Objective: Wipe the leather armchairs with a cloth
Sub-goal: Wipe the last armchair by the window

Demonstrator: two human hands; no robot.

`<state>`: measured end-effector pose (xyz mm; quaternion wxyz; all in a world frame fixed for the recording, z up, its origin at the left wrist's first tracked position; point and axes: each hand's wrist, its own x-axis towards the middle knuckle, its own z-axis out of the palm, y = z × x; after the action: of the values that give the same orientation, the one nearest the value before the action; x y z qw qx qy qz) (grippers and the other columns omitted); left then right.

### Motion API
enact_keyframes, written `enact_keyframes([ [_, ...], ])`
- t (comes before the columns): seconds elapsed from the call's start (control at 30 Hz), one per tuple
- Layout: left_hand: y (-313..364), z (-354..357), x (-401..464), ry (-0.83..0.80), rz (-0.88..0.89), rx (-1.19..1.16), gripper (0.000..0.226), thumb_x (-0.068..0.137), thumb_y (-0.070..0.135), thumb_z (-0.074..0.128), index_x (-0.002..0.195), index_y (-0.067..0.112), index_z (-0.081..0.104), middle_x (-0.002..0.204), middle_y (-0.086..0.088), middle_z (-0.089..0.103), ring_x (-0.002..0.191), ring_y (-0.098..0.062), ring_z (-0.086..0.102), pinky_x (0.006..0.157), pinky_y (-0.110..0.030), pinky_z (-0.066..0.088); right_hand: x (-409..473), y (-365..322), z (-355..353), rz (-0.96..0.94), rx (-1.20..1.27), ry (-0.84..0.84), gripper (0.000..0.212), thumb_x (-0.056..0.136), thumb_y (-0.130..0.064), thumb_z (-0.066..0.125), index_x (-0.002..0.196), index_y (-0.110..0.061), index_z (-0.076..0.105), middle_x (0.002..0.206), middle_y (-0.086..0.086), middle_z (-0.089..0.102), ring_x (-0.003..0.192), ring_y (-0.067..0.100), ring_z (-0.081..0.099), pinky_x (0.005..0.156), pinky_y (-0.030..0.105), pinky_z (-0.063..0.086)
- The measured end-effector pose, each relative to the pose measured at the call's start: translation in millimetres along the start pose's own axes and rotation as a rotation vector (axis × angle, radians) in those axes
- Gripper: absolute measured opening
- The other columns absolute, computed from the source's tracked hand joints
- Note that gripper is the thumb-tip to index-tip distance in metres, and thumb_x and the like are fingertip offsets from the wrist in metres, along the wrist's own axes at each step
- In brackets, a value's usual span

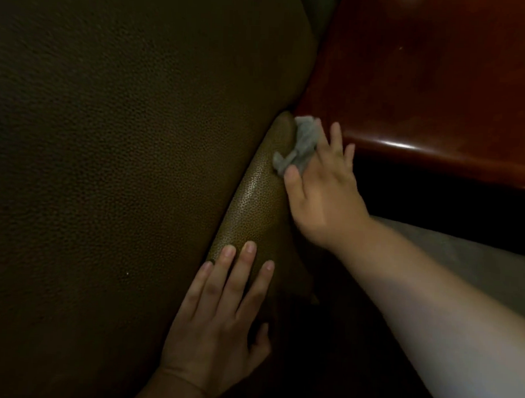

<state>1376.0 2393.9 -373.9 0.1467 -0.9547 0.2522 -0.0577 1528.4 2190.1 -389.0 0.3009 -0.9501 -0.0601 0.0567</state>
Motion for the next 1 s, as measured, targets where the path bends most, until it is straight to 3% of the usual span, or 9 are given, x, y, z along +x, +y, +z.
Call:
enact_keyframes([
  [0.1,1,-2,-1,0.008,-0.008,0.009,0.090,0.078,0.052,0.062,0.160,0.020,0.045,0.176,-0.012,0.018,0.164,-0.029,0.007,0.132,-0.043,0.004,53,-9,-10,0.070,-0.127,-0.017,0.072,0.107,-0.053,0.003,0.165,-0.014,0.022,0.175,0.007,-0.001,0.159,0.030,-0.013,0.127,0.048,-0.014],
  [0.23,3,-5,-1,-0.007,-0.010,0.015,0.093,0.075,0.050,0.068,0.160,0.019,0.046,0.174,-0.014,0.022,0.161,-0.032,0.014,0.132,-0.043,0.005,53,-13,-14,0.081,-0.047,0.047,0.066,0.110,-0.049,0.009,0.163,-0.016,0.030,0.174,0.006,0.011,0.160,0.029,-0.005,0.128,0.048,-0.011],
  [0.37,3,-6,0,0.003,-0.017,0.023,0.093,0.075,0.050,0.070,0.159,0.018,0.047,0.173,-0.014,0.024,0.160,-0.033,0.017,0.132,-0.043,0.005,-3,-1,-6,0.004,-0.021,0.004,0.063,0.111,-0.045,0.016,0.166,-0.016,0.014,0.175,0.006,0.003,0.159,0.027,-0.013,0.127,0.046,-0.014],
  [0.43,2,-6,1,-0.004,-0.013,0.017,0.093,0.077,0.050,0.067,0.160,0.018,0.045,0.173,-0.014,0.023,0.160,-0.033,0.016,0.132,-0.043,0.004,13,0,-8,0.012,-0.093,-0.017,0.066,0.110,-0.047,0.012,0.167,-0.014,0.011,0.175,0.008,-0.002,0.159,0.029,-0.015,0.127,0.047,-0.014],
  [0.63,4,-4,1,0.005,-0.017,0.020,0.093,0.079,0.051,0.067,0.162,0.018,0.043,0.174,-0.015,0.022,0.161,-0.032,0.015,0.132,-0.043,0.004,59,-21,-13,0.126,-0.041,0.039,0.067,0.110,-0.048,0.009,0.161,-0.011,0.032,0.174,0.010,0.010,0.160,0.031,-0.007,0.127,0.051,-0.011],
  [0.8,2,-4,2,0.016,-0.019,0.002,0.094,0.076,0.052,0.069,0.161,0.018,0.045,0.173,-0.014,0.023,0.160,-0.033,0.016,0.132,-0.043,0.004,-4,-4,3,0.049,-0.029,0.033,0.064,0.110,-0.045,0.016,0.164,-0.012,0.023,0.174,0.008,0.005,0.160,0.028,-0.012,0.128,0.048,-0.012],
  [1.0,4,-3,2,0.000,-0.019,0.011,0.091,0.081,0.052,0.065,0.162,0.018,0.041,0.174,-0.015,0.022,0.161,-0.033,0.015,0.132,-0.044,0.005,76,-12,-9,0.092,-0.113,0.067,0.070,0.108,-0.048,0.008,0.162,-0.009,0.028,0.172,0.016,0.013,0.160,0.034,0.001,0.127,0.051,-0.007],
])
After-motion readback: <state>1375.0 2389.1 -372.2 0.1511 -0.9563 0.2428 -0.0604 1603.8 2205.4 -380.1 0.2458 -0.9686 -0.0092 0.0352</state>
